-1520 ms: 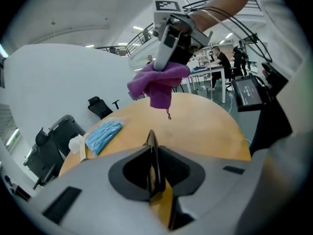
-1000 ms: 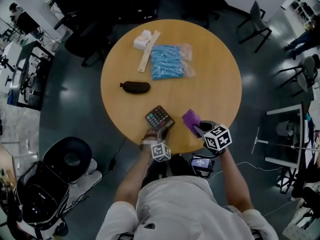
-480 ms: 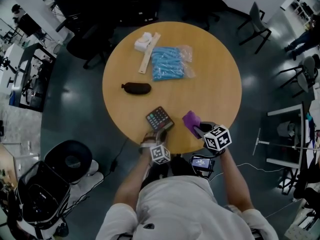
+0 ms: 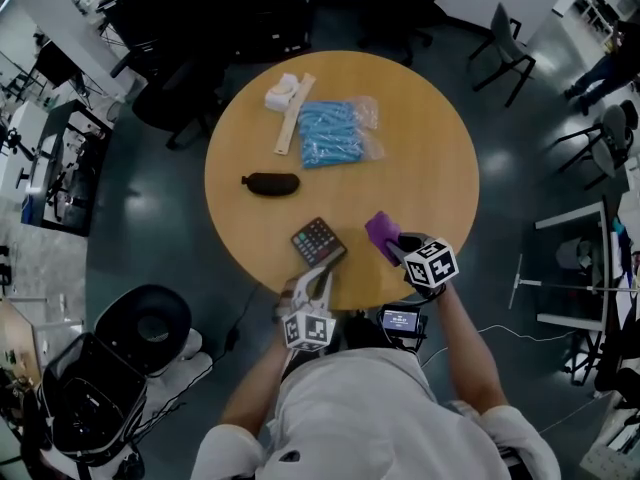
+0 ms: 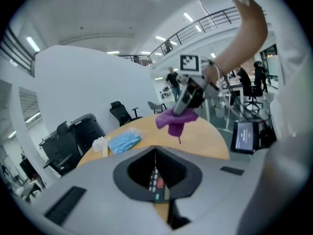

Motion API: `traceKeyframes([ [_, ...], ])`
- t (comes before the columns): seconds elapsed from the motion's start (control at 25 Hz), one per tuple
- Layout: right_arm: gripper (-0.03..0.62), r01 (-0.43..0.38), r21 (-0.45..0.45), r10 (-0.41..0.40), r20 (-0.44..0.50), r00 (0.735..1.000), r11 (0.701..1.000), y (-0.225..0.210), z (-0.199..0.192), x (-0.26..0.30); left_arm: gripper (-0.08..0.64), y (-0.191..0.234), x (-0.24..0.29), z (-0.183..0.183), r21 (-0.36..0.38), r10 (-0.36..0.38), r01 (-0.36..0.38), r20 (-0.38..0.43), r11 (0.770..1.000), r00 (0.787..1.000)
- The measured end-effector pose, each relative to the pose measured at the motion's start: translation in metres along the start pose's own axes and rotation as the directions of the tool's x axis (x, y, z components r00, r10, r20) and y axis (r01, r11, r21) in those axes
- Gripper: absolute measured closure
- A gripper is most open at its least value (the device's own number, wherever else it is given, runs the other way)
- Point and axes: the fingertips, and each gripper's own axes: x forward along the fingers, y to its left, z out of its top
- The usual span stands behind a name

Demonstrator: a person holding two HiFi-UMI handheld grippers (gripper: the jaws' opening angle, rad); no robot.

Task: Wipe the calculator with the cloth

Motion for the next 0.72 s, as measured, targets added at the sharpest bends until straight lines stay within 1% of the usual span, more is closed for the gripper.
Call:
traceKeyframes([
  [0.04, 0.532, 0.004, 0.008, -0.004, -0.002, 1.0, 1.0, -0.004, 0.0, 0.004, 0.552, 0.008, -0.007, 0.013, -0.018, 0.016, -0.015, 0.031, 1.0, 0.999],
  [0.12, 0.532, 0.014, 0.022, -0.014, -0.013, 1.0, 1.0, -0.011, -0.002, 0.016, 0.552, 0.019, -0.017, 0.031, -0.057, 0.034, -0.03, 0.067, 0.998, 0.997],
  [0.2, 0.532, 0.038, 0.023, -0.037, -0.036, 0.999, 0.999, -0.022, -0.005, 0.032, 0.553, 0.028, -0.021, 0.038, -0.125, 0.04, -0.031, 0.076, 0.992, 0.996],
  [0.28, 0.532, 0.067, 0.024, -0.065, -0.063, 0.996, 0.997, -0.032, -0.009, 0.05, 0.554, 0.033, -0.023, 0.041, -0.208, 0.035, -0.018, 0.076, 0.978, 0.996],
  [0.36, 0.532, 0.089, 0.029, -0.086, -0.082, 0.993, 0.996, -0.041, -0.011, 0.066, 0.552, 0.035, -0.025, 0.045, -0.3, 0.005, 0.024, 0.095, 0.954, 0.995],
  [0.44, 0.532, 0.105, 0.033, -0.101, -0.1, 0.99, 0.994, -0.048, -0.014, 0.081, 0.553, 0.033, -0.026, 0.049, -0.384, -0.036, 0.079, 0.119, 0.92, 0.992],
  [0.48, 0.532, 0.114, 0.033, -0.11, -0.11, 0.988, 0.993, -0.051, -0.016, 0.088, 0.552, 0.033, -0.026, 0.048, -0.417, -0.048, 0.095, 0.12, 0.904, 0.992],
  [0.52, 0.532, 0.123, 0.034, -0.118, -0.122, 0.986, 0.992, -0.052, -0.018, 0.094, 0.552, 0.032, -0.028, 0.047, -0.439, -0.056, 0.102, 0.117, 0.893, 0.992],
  [0.56, 0.532, 0.13, 0.037, -0.124, -0.134, 0.983, 0.991, -0.053, -0.021, 0.1, 0.552, 0.032, -0.03, 0.046, -0.452, -0.058, 0.104, 0.115, 0.886, 0.992],
  [0.72, 0.532, 0.136, 0.042, -0.127, -0.183, 0.975, 0.99, -0.055, -0.033, 0.122, 0.552, 0.036, -0.035, 0.046, -0.48, -0.047, 0.097, 0.116, 0.872, 0.992],
])
